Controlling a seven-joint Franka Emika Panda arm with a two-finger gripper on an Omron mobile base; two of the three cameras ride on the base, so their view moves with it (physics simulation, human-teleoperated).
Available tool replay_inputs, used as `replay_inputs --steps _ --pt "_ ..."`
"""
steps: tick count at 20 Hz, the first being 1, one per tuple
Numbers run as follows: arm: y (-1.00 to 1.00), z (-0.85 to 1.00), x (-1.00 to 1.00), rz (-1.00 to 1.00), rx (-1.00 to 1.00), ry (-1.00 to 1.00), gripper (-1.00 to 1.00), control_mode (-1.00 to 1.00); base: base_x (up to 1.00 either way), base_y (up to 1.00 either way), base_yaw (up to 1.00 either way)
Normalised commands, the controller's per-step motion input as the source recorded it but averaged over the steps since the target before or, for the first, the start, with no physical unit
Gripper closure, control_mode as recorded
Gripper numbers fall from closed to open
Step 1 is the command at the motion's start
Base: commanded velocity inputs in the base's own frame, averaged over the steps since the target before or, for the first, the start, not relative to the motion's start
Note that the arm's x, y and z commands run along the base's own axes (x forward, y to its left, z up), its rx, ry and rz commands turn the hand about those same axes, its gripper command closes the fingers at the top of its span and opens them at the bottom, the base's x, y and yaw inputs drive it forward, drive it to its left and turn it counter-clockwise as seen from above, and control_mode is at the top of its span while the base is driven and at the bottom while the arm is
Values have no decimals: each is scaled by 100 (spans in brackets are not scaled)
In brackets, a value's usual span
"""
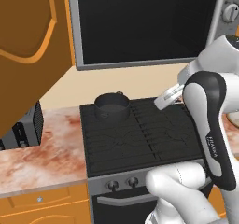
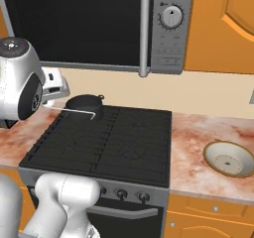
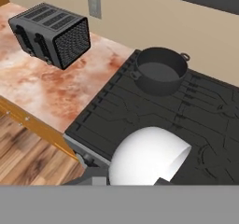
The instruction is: Open the cabinet and move the ladle to the pot. Then close the cabinet.
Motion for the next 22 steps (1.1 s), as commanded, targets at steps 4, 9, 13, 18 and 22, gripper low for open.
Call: replay_inputs --steps 4,9,13,18,22 --pt "0 -1 3 0 0 0 100 -100 0 0 0" --pt "6 -20 0 0 0 -1 100 -100 0 0 0" --pt "13 -35 0 0 0 -2 100 -100 0 0 0" --pt "11 -25 19 0 0 -1 100 -100 0 0 0" --pt "10 -17 26 0 0 0 100 -100 0 0 0"
